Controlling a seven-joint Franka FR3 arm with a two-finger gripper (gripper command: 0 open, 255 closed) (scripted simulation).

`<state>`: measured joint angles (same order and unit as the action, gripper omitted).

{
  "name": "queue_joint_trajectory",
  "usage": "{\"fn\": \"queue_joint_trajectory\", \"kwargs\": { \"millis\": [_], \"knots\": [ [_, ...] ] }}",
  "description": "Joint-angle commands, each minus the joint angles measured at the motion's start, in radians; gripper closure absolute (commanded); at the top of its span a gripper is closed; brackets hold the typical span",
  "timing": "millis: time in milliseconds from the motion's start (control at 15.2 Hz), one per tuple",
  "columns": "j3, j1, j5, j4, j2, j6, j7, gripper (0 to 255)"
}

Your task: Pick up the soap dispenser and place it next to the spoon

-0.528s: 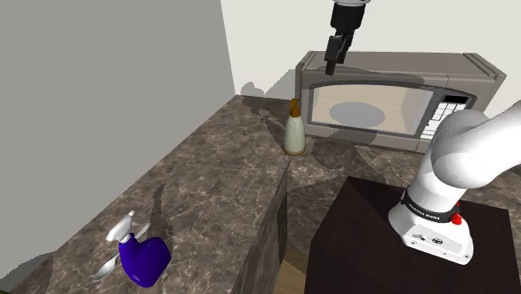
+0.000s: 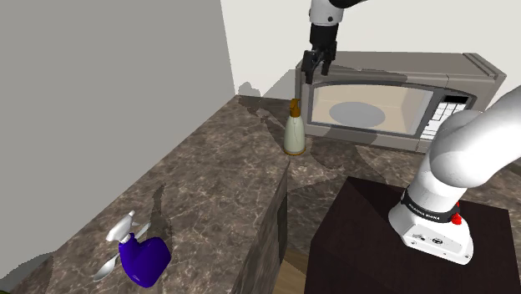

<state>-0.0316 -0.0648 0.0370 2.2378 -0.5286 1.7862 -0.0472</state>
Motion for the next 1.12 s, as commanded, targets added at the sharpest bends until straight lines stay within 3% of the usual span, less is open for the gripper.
{"fn": "queue_joint_trajectory", "kwargs": {
  "millis": [0,726,1056],
  "knots": [
    [0.000,-0.014,-0.011,-0.024,0.075,0.036,-0.052,0],
    [-0.046,-0.086,-0.081,-0.199,0.475,0.178,-0.271,0],
    [-0.045,-0.087,-0.085,-0.163,0.496,0.233,-0.273,0]
  ]
}}
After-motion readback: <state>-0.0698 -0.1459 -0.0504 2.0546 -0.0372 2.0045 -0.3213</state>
